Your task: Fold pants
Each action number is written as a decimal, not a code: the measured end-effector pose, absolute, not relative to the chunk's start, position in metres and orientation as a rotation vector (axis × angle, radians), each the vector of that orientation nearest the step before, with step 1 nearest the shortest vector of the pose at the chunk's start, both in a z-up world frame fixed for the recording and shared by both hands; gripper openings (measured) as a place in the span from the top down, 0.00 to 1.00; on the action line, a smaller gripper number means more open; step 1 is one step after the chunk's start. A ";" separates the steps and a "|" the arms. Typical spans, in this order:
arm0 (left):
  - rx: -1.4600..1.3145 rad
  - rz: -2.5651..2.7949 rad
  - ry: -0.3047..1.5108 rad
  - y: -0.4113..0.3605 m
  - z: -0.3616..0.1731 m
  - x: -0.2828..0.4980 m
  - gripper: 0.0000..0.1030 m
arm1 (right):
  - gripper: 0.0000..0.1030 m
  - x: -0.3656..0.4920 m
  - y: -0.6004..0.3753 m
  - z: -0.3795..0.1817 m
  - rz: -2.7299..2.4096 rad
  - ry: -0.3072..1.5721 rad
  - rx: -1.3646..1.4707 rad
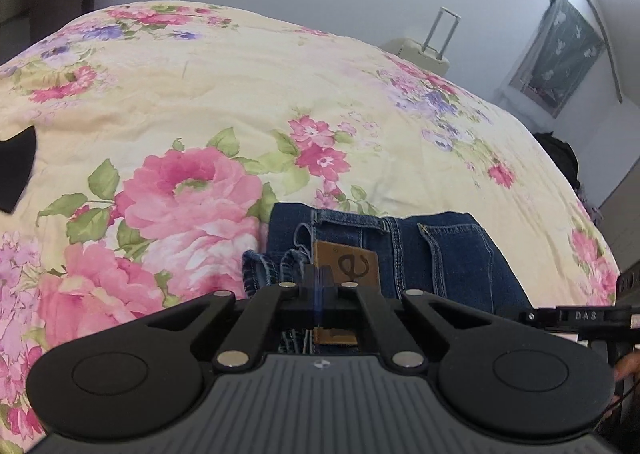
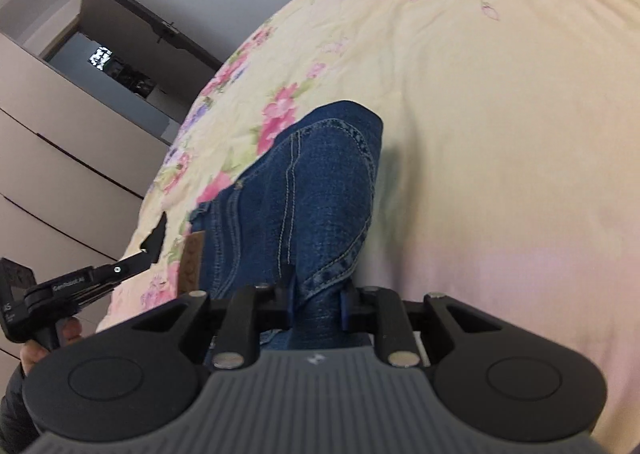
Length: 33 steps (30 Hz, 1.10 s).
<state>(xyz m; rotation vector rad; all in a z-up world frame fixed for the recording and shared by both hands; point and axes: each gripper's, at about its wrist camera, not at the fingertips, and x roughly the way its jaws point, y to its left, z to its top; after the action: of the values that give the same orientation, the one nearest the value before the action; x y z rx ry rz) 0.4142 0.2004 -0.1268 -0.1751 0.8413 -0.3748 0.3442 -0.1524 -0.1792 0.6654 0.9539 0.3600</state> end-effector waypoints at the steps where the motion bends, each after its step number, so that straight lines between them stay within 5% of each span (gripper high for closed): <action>1: -0.154 -0.399 0.836 0.193 -0.128 0.410 1.00 | 0.85 0.345 -0.152 -0.182 0.342 0.958 0.645; 7: -0.027 -0.446 0.849 0.160 -0.148 0.389 1.00 | 0.76 0.355 -0.157 -0.206 0.269 0.998 0.612; 15: 0.104 -0.338 0.888 0.153 -0.169 0.381 0.96 | 0.70 0.319 -0.149 -0.157 0.223 0.916 0.353; 23: 0.259 -0.198 0.806 0.144 -0.118 0.350 0.90 | 0.69 0.269 -0.131 -0.126 0.210 0.889 0.142; 29: 0.311 -0.155 0.697 0.150 -0.034 0.302 0.76 | 0.44 0.226 -0.127 -0.073 0.225 0.798 0.099; 33: 0.299 -0.105 0.600 0.160 0.022 0.262 0.46 | 0.33 0.188 -0.125 -0.030 0.233 0.702 0.071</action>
<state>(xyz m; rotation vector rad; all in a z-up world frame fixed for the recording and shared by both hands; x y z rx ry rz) 0.2619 0.1596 0.0219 0.2990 0.5998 -0.1046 0.1883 -0.1247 -0.0297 0.0713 0.7020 0.2331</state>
